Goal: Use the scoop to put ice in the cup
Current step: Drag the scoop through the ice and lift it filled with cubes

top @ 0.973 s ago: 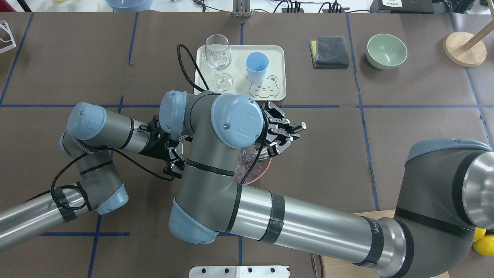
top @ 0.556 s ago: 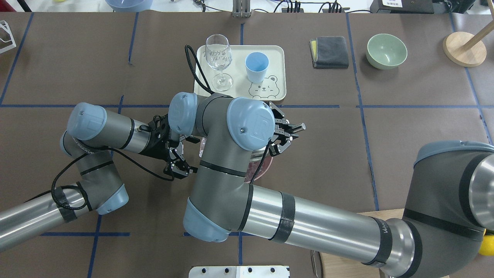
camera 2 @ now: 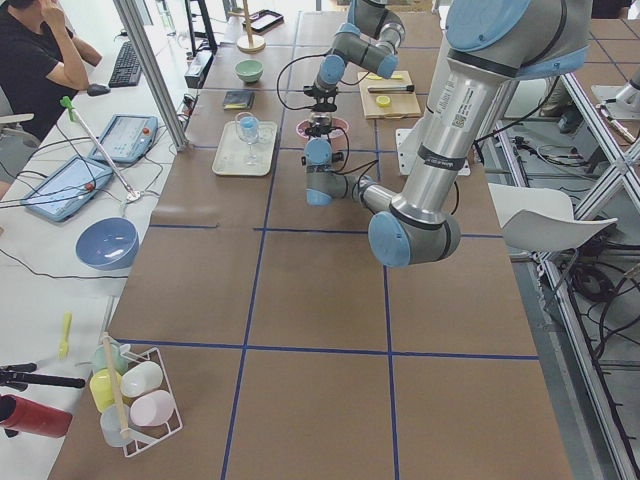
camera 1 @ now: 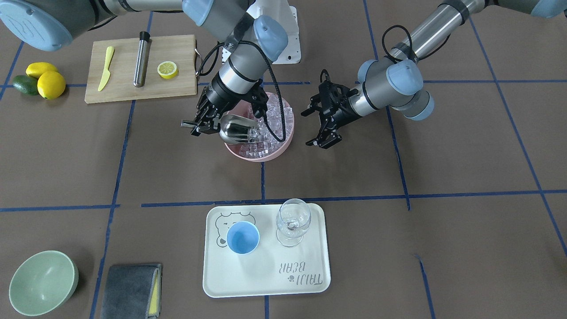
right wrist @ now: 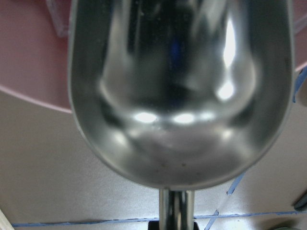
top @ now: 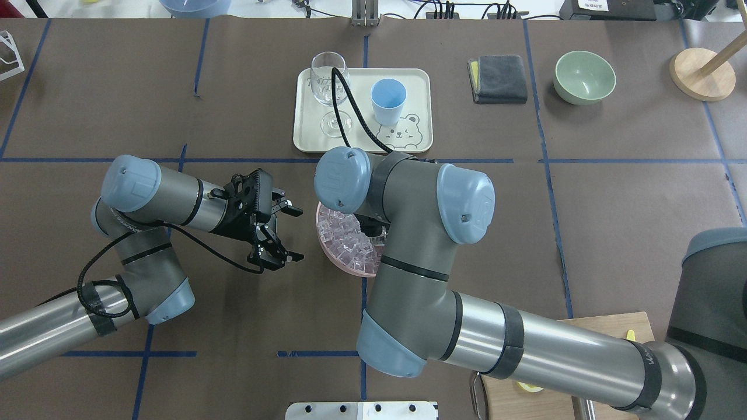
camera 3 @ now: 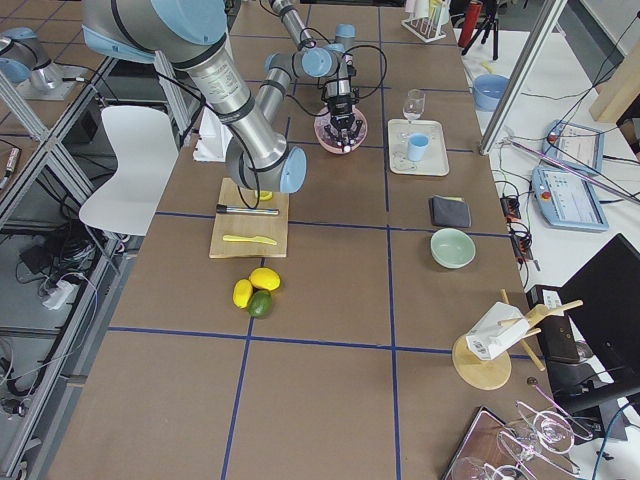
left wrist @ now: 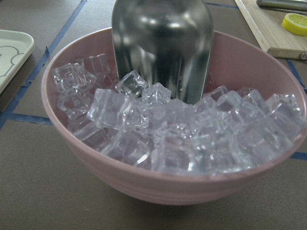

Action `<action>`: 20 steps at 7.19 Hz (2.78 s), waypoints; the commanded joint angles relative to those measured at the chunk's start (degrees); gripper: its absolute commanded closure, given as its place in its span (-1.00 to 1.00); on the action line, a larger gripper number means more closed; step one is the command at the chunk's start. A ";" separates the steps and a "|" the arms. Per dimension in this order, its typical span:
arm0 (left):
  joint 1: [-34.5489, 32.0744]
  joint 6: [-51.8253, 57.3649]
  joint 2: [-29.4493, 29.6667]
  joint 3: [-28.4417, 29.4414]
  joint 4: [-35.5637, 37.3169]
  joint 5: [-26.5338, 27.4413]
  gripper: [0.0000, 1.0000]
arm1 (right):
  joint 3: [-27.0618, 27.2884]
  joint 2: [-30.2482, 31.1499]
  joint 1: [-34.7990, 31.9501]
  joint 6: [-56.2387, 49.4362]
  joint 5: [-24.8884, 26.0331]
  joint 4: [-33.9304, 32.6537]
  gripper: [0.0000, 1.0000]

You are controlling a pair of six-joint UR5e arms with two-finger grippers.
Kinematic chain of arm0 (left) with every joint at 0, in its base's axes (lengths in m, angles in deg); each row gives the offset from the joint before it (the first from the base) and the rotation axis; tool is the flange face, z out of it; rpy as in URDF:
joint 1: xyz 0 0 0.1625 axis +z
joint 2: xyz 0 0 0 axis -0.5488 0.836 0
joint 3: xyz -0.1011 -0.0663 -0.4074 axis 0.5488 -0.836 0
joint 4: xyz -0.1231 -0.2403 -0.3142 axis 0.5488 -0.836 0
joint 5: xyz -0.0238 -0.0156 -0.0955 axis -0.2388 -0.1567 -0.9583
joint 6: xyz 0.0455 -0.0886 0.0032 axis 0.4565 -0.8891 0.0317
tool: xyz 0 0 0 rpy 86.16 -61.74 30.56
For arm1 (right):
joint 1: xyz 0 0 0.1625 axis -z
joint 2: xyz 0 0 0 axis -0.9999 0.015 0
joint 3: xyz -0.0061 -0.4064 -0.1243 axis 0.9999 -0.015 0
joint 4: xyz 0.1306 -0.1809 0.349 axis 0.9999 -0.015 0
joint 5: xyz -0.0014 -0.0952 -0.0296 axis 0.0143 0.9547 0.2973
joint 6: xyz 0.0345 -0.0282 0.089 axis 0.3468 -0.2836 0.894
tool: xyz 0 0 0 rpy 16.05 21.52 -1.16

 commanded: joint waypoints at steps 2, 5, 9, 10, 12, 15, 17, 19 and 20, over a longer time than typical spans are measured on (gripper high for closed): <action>0.00 0.00 0.00 -0.30 -0.08 0.00 -1.00 | 0.89 1.74 -1.46 0.01 -3.57 5.04 1.00; 0.00 -0.09 0.00 -0.47 -0.16 0.00 -1.00 | 5.80 5.35 -3.13 0.01 -7.45 8.93 1.00; 0.00 -0.09 0.00 -0.83 -0.16 0.09 -1.00 | 6.43 5.96 -3.49 0.18 -10.16 11.80 1.00; 0.00 -0.09 0.00 -0.91 -0.16 0.09 -1.00 | 7.65 8.23 -3.66 0.27 -11.83 15.40 1.00; 0.00 -0.18 0.00 -0.91 -0.16 0.09 -1.00 | 10.11 10.79 -5.50 0.27 -16.48 18.41 1.00; -0.09 -0.18 -0.09 -0.91 -0.16 0.09 -1.00 | 12.66 15.43 -8.22 0.27 -22.63 26.72 1.00; -0.17 -0.26 -0.09 -1.26 -0.16 0.09 -1.00 | 13.28 18.96 -11.04 0.44 -29.75 34.30 1.00; -0.53 -0.35 -0.17 -1.35 -0.16 0.00 -1.00 | 13.20 20.38 -13.23 0.62 -34.94 38.62 1.00; -0.70 -0.35 -0.17 -1.35 -0.16 0.00 -1.00 | 13.20 20.29 -15.42 0.62 -37.66 38.72 1.00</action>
